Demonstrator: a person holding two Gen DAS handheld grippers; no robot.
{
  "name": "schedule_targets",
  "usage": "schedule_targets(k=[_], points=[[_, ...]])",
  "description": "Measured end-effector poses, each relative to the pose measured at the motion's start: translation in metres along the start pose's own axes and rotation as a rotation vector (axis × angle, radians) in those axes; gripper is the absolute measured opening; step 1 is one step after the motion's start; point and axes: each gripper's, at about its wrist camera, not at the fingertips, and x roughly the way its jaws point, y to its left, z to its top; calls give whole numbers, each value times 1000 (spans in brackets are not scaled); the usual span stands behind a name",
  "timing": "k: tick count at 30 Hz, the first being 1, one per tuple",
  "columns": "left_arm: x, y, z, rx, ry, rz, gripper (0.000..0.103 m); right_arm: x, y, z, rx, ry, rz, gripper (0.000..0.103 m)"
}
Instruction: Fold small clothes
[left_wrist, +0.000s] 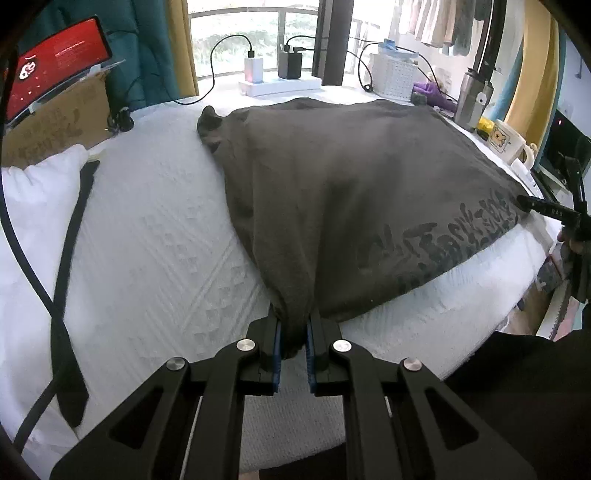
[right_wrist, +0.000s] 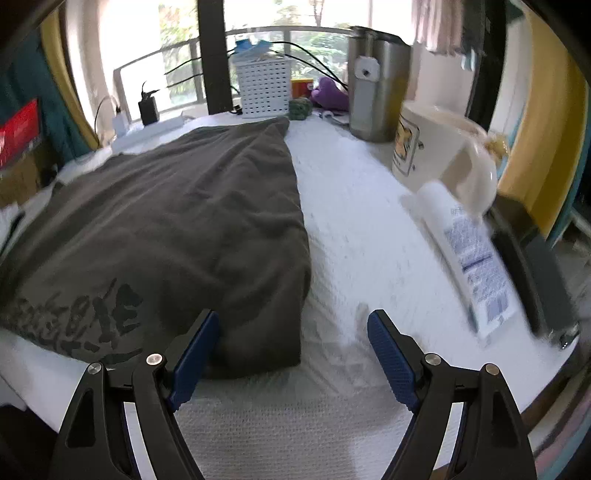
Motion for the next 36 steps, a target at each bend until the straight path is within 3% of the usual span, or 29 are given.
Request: schedule_targets(k=[2, 4, 5, 6, 7, 8, 9, 11, 14, 18, 21, 25, 28, 29, 30, 36], points=[[-1, -1, 0, 1, 0, -4, 9, -3, -3, -2, 24, -11, 14, 76], [-1, 0, 1, -6, 0, -10, 9, -6, -5, -2, 48, -21, 57, 56], [-1, 0, 2, -10, 2, -13, 9, -6, -6, -3, 62, -22, 80, 37], [0, 1, 2, -17, 3, -18, 9, -4, -5, -3, 71, -21, 107, 27], [0, 1, 2, -19, 3, -18, 9, -4, -1, -4, 59, -24, 109, 25], [-1, 0, 2, -20, 0, -18, 9, -3, 3, -4, 38, -22, 104, 15], [-2, 0, 3, -21, -3, -19, 9, -4, 6, -3, 20, -23, 86, 12], [-8, 1, 5, -27, -17, -27, 9, -11, 4, 1, 21, -32, 70, 9], [-12, 0, 8, -23, -24, -43, 9, -25, 6, 5, -7, -45, 42, 9], [6, 2, -1, -13, 55, -38, 12, -15, 15, -11, -69, 22, -15, 8], [3, 9, -4, -45, 67, -62, 16, -18, 13, -15, -54, -1, -18, 8], [-2, 22, -3, -61, 85, -39, 41, -18, 14, -10, -57, 8, -42, 9], [-8, 31, 1, -57, 87, 3, 52, -19, 9, -8, -50, 10, -101, 43], [-9, 34, 3, -60, 84, 8, 57, -20, 6, -6, -45, 6, -119, 59], [-8, 37, 6, -64, 83, 13, 58, -20, 3, -6, -37, 1, -121, 65], [-14, 53, 32, -68, 68, -44, 59, -18, 0, 12, -29, -16, -122, 65]])
